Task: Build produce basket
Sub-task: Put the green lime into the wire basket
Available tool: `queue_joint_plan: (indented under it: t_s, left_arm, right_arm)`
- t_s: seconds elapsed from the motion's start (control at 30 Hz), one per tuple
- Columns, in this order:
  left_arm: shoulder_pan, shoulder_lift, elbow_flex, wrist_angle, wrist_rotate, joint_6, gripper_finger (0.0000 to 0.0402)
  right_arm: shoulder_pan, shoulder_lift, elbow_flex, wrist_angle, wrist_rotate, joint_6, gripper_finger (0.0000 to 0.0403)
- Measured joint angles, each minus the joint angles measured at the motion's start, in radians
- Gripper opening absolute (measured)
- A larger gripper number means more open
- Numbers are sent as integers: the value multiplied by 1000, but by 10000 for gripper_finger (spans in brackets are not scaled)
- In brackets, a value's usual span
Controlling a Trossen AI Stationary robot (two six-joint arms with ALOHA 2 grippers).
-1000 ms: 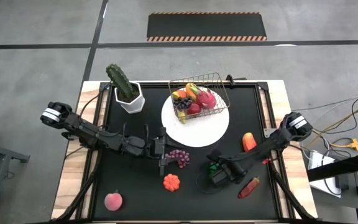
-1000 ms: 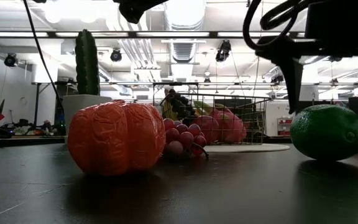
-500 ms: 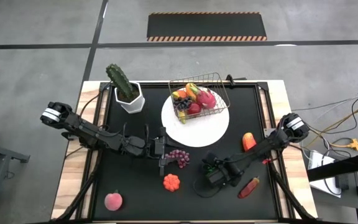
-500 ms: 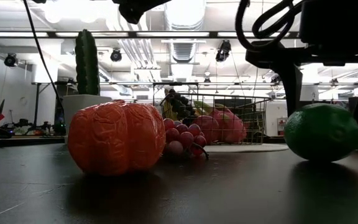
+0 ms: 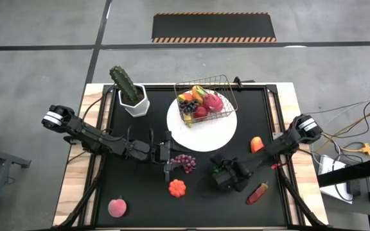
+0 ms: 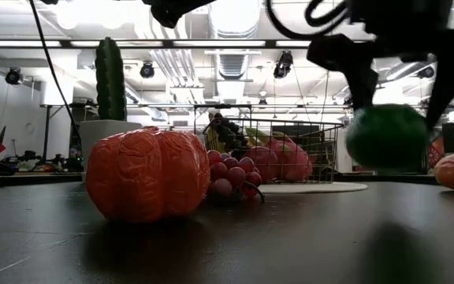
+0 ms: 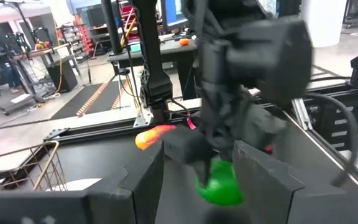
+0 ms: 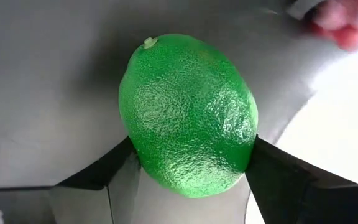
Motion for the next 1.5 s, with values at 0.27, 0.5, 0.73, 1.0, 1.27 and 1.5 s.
queue_joint_plan:
  t_s: [0.27,0.5,0.73,1.0,1.27,1.5]
  left_arm:
    - [0,-18,-2,-39,0,77,173]
    - [-1,-72,-5,-75,0,147,173]
    - [-1,-132,-41,-82,-3,178,173]
    - [-1,-165,-91,-75,-4,152,173]
    - [-2,-165,-93,-78,-6,153,173]
    - [-2,-165,-93,-79,-7,153,173]
  right_arm:
    - [-107,-202,-15,21,2,148,241]
    - [-199,-407,-50,244,104,248,242]
    - [-320,-533,-149,485,253,369,243]
    - [-532,-542,-319,661,289,603,244]
    - [-734,-526,-328,478,288,719,244]
    - [-790,-526,-324,372,289,732,248]
